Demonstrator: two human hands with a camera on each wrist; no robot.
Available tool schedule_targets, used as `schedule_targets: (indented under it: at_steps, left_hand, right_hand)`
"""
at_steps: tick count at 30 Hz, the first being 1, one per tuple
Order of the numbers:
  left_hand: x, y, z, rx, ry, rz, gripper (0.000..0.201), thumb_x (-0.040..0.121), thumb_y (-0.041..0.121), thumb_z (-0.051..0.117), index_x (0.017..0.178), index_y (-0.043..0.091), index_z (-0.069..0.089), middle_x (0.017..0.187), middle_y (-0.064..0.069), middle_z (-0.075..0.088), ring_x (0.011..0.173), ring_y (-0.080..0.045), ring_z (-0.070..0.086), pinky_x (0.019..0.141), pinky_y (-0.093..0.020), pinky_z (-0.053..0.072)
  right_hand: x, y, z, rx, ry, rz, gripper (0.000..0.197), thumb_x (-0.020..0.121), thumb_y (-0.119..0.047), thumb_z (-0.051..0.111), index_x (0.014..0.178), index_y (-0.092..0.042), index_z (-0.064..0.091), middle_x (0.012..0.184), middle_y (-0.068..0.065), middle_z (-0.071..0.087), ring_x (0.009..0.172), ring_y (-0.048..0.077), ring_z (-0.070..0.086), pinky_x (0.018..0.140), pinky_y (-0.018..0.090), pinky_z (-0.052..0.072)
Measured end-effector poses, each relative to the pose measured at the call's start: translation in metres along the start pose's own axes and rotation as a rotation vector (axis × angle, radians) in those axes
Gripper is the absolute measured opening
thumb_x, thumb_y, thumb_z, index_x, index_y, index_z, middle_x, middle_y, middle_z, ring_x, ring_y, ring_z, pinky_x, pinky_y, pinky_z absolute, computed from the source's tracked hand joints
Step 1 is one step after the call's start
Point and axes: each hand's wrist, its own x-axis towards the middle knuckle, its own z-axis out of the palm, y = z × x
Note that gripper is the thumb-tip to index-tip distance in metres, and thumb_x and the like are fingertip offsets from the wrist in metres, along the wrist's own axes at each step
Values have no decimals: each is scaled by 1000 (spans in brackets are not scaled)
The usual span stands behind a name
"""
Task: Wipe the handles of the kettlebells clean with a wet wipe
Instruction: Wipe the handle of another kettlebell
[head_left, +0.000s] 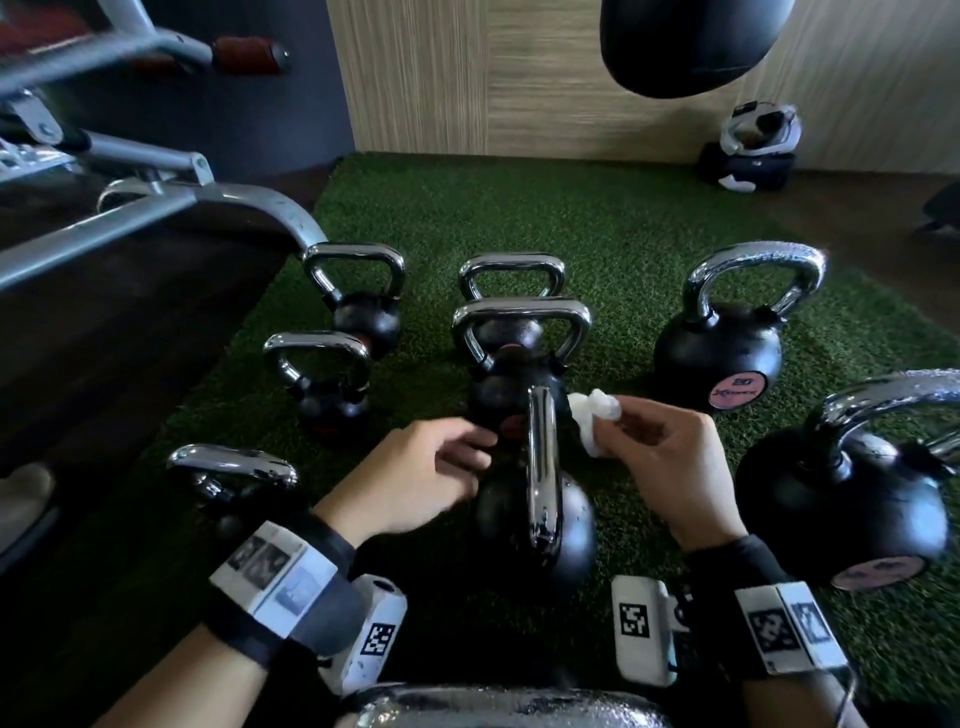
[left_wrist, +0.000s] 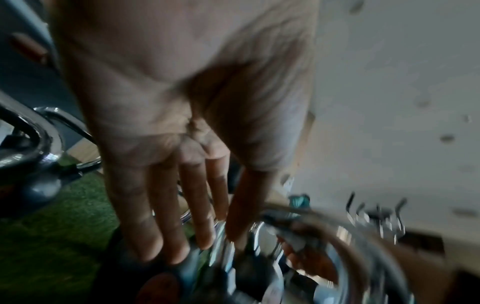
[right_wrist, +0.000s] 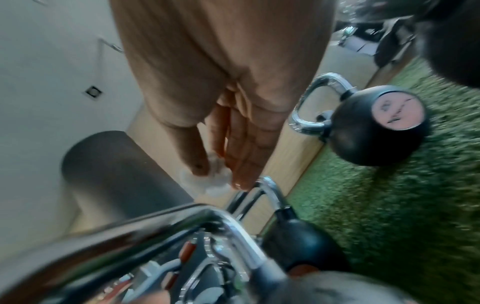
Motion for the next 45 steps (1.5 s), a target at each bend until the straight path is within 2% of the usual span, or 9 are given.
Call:
schedule_targets:
  at_steps: [4,8,12,20,25,30,34,39,45]
  left_hand:
    - [7,-45,42,346,-273,105,135,60,65,88,163,26,11,169,7,15,157,-11,15,126,-24,17]
    - [15,-56,89,363,-133,143,150,53,87,74,163,23,-7,171,6,-7,157,-13,-13,130,-39,9]
    - [30,-54,108,526,71,270,136,63,98,53,162,15,13,166,-4,22,155,-22,18,127,-40,19]
    - [38,-63,109,511,113,313,127,65,92,56,159,11,25,161,-5,34,151,-22,29,123,-37,27]
    - [41,-55,96,445,53,338,125,65,86,65,157,11,28,160,-2,36,151,-17,27,123,-33,27]
    - [37,-38,81,336,24,366,111,66,63,84,154,14,37,152,3,44,139,-11,42,119,-23,32]
    - [41,-33,73,249,-52,253,107,59,55,90,146,21,40,137,7,55,125,-9,57,110,-30,46]
    - [48,-30,66,340,-137,184,113,60,59,90,151,27,32,145,8,48,133,-9,50,116,-29,40]
    - [53,-25,62,360,-187,183,110,64,55,90,153,28,30,149,4,45,137,-13,46,117,-33,39]
  right_hand:
    - [7,46,13,-184,-83,159,7,85,-26,82,87,-32,83,68,-16,74,63,-2,64,67,33,57]
    - [13,56,40,-211,-170,188,5,88,-24,79,90,-23,83,78,-7,79,79,12,75,71,21,56]
    - [17,49,47,-236,-155,151,11,88,-17,79,98,-19,84,83,-7,80,81,9,74,65,6,48]
    - [25,46,50,-191,-162,164,10,88,-12,78,97,-13,83,88,0,81,86,17,76,83,40,61]
    - [30,26,47,-226,-6,-64,19,88,-4,77,105,-10,82,97,0,79,82,8,67,72,2,43]
    - [38,33,49,-223,-30,-51,31,87,0,74,113,-14,80,98,1,77,88,15,69,80,20,53]
    - [33,26,44,-247,22,-184,31,90,1,72,117,-13,79,101,-8,73,90,7,67,77,3,45]
    - [11,3,34,-247,-20,-352,30,88,1,73,114,-13,79,111,-6,74,97,0,66,86,5,48]
    - [25,-8,24,-211,-93,-248,28,87,-2,76,112,-16,81,105,-7,75,91,2,68,80,10,50]
